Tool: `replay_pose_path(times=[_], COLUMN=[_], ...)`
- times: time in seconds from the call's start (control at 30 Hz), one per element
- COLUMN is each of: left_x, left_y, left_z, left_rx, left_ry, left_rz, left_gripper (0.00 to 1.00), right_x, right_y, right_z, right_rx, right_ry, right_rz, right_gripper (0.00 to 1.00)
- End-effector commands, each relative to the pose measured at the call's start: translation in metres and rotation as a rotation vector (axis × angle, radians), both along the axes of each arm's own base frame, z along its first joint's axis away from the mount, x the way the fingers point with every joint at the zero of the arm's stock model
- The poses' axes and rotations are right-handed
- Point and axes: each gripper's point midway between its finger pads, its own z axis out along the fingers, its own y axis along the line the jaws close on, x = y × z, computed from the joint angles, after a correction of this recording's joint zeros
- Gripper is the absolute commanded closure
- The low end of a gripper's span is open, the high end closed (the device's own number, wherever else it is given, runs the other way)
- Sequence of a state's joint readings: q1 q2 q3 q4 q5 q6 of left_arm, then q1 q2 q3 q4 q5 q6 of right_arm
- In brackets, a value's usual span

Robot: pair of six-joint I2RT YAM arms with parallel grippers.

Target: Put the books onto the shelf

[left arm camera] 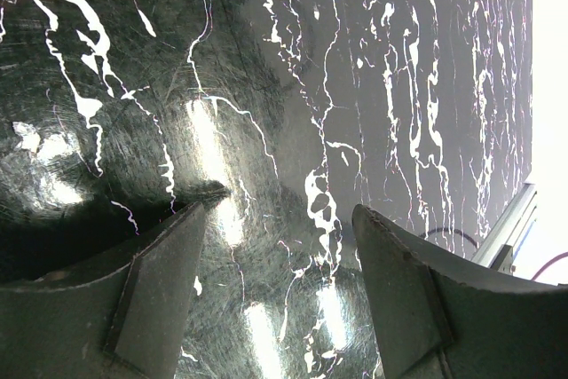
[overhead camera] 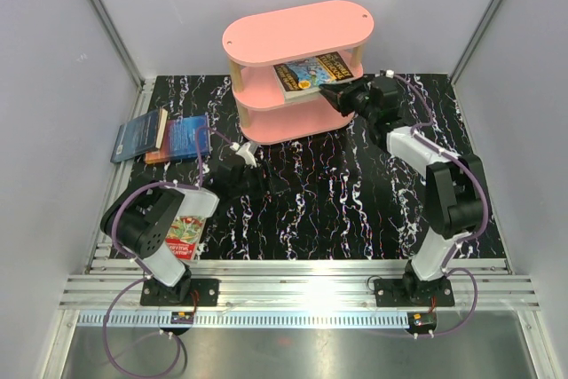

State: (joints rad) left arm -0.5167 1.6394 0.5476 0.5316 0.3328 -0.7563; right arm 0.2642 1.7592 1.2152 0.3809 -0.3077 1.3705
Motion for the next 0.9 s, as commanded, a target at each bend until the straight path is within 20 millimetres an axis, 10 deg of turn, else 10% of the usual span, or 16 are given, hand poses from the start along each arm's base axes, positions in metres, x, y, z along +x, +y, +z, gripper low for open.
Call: replay_pose_path(times=[0.0,0.3,0.4,0.43,0.7,0.87], left_x=[-0.006,-0.005,-0.006,-0.005,-0.003,0.008], left_y=[0.008,0.006,0.006,0.005,0.018,0.054], left_z=[-0.014,-0.016,-0.018,-0.017,-0.002,0.028], left_rx=[0.043,0.04,0.04,0.039,0.066,0.108], left_ry=[0.04,0.046,0.05,0.05,0.024,0.005], left_rz=[0.005,0.002,-0.001,0.0,0.023,0.099], left_gripper=[0.29,0.29,0.29,0.29,0.29,0.27], right_x=[0.004,-0.005,-0.011,-0.013,-0.063,-0.141], right_y=[0.016,0.013,0.012,0.012,-0.009,0.004], right_z=[0.029,0.041,0.04,0.041,0.052,0.004], right_rx=[0.058,0.053,0.033,0.03,-0.164,-0.472], right_ry=[-0.096,-0.116,-0.11,-0.114,-0.179,-0.175], right_rz=[0.033,0.017,0.018,0.022,-0.018,0.018], right_gripper=[0.92,0.96,0.26,0.17,0.0,0.0])
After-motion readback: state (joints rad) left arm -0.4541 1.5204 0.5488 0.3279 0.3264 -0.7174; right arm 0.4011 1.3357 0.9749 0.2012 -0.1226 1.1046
